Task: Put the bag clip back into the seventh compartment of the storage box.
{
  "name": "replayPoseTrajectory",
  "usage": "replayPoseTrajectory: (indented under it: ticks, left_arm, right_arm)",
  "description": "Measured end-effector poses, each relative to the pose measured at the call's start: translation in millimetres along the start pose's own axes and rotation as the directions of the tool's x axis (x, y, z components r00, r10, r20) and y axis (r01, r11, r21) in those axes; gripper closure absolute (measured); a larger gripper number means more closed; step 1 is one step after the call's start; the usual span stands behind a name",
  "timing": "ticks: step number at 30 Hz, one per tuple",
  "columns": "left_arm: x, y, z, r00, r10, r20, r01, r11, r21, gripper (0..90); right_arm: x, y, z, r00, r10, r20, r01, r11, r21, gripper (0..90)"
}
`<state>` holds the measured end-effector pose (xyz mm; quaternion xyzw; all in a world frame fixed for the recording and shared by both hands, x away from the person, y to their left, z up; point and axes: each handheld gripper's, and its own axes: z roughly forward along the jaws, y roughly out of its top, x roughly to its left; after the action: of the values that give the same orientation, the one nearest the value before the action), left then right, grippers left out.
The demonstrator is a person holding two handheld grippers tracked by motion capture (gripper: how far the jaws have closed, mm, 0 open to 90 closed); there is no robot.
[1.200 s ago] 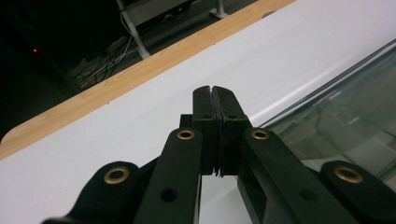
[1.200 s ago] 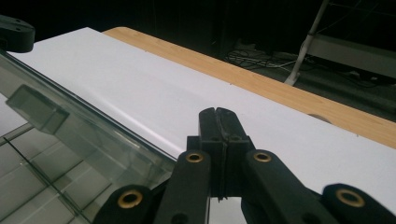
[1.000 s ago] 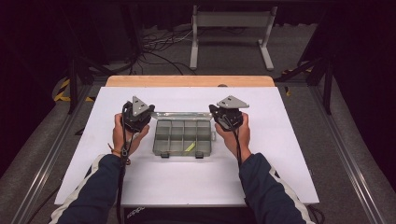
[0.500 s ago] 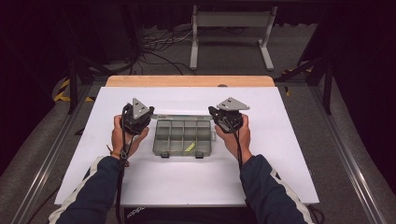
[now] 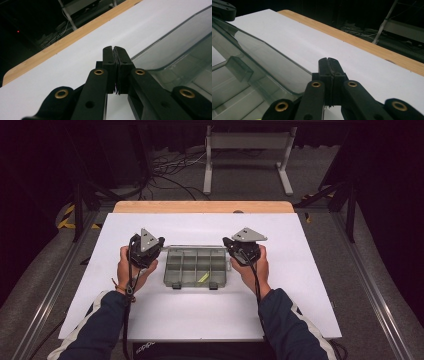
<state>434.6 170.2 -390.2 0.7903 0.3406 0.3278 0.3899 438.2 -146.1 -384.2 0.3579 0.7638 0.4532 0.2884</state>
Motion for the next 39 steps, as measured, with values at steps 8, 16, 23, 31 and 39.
replayPoseTrajectory:
  ticks: [8, 16, 23, 31, 39]
  left_arm:
    - [-4.2, -3.2, -4.8, 0.9999, 0.008, 0.014, -0.008, 0.9999, -0.007, 88.1]
    - [-8.3, -9.5, -5.7, 0.9991, -0.003, 0.042, 0.003, 1.0000, -0.007, 86.8]
    - [-18.1, -10.5, -5.5, 0.9968, 0.049, 0.063, -0.049, 0.9988, 0.002, 87.9]
    - [-21.1, -17.9, -5.6, 0.9923, 0.058, 0.109, -0.061, 0.9979, 0.022, 88.2]
    - [-22.6, -24.3, -8.4, 0.9839, 0.097, 0.150, -0.104, 0.9939, 0.039, 88.2]
  right_arm:
    - [4.3, -3.6, -2.5, 0.9999, 0.004, -0.015, -0.004, 1.000, 0.005, 90.0]
    - [8.5, -8.1, -3.2, 0.9997, -0.005, -0.023, 0.005, 1.000, 0.013, 90.0]
    - [22.8, -12.9, -0.5, 0.9970, -0.061, -0.049, 0.063, 0.997, 0.035, 90.0]
    - [22.9, -17.8, -3.3, 0.9956, -0.067, -0.066, 0.071, 0.996, 0.055, 90.0]
    - [24.3, -23.1, -7.3, 0.9914, -0.098, -0.087, 0.105, 0.992, 0.077, 90.0]
